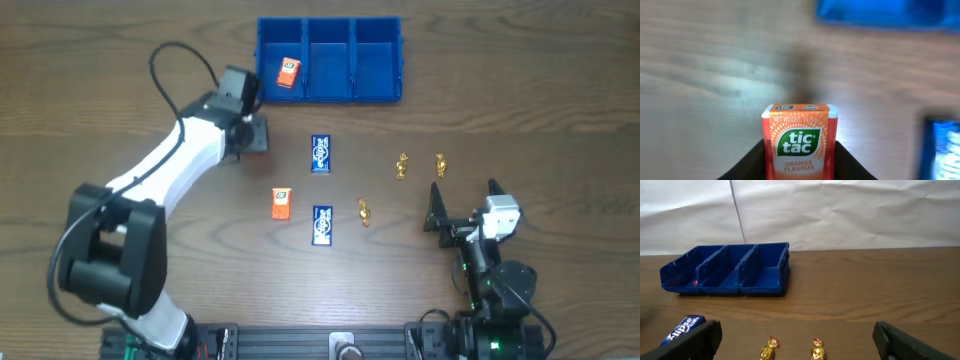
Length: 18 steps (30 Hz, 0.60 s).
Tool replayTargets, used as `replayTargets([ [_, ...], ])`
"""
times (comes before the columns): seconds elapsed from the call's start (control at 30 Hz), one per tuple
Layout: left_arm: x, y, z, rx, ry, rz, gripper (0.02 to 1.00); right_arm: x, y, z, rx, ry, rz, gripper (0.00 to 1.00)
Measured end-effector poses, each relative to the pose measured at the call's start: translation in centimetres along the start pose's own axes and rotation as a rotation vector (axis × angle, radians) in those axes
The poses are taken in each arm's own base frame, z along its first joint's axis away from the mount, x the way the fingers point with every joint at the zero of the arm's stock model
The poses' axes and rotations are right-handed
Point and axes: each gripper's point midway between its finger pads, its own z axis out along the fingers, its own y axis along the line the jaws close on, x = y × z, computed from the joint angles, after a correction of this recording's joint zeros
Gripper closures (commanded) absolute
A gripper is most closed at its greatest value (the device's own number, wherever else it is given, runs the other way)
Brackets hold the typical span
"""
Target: Sort Candies Into Trays
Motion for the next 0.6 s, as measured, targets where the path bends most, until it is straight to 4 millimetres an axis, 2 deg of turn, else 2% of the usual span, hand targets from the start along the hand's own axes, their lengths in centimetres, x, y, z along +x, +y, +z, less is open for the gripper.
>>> replayTargets([
  [0.07,-3.4,-1.3,-2.9,0.017,-0.080,0.005,0.759,0.0,0.0,0.0,0.000,0.000,0.000,0.003],
  [0.1,-5.8,-2.2,-4.8,0.034,-0.144,0.005,0.757,0.0,0.0,0.0,0.000,0.000,0.000,0.003],
  [0.17,-8.9,-3.3,-7.5,0.055,-0.234,0.002,0.755,0.0,0.0,0.0,0.000,0.000,0.000,0.003],
  [0.27,-12.8,-4.3,-11.4,0.076,-0.334,-0.008,0.752,0.0,0.0,0.0,0.000,0.000,0.000,0.003],
  [0.33,-15.2,-4.9,-12.7,0.075,-0.379,-0.013,0.752,0.0,0.0,0.0,0.000,0.000,0.000,0.003],
  [0.4,-17.1,-5.4,-12.3,0.062,-0.384,-0.015,0.744,0.0,0.0,0.0,0.000,0.000,0.000,0.003],
  [0.43,-17.9,-5.7,-11.5,0.052,-0.372,-0.014,0.744,0.0,0.0,0.0,0.000,0.000,0.000,0.003],
  [0.5,-18.7,-6.2,-9.1,0.035,-0.335,-0.009,0.741,0.0,0.0,0.0,0.000,0.000,0.000,0.003],
  [0.6,-18.0,-6.3,-4.4,-0.002,-0.237,0.004,0.739,0.0,0.0,0.0,0.000,0.000,0.000,0.003],
])
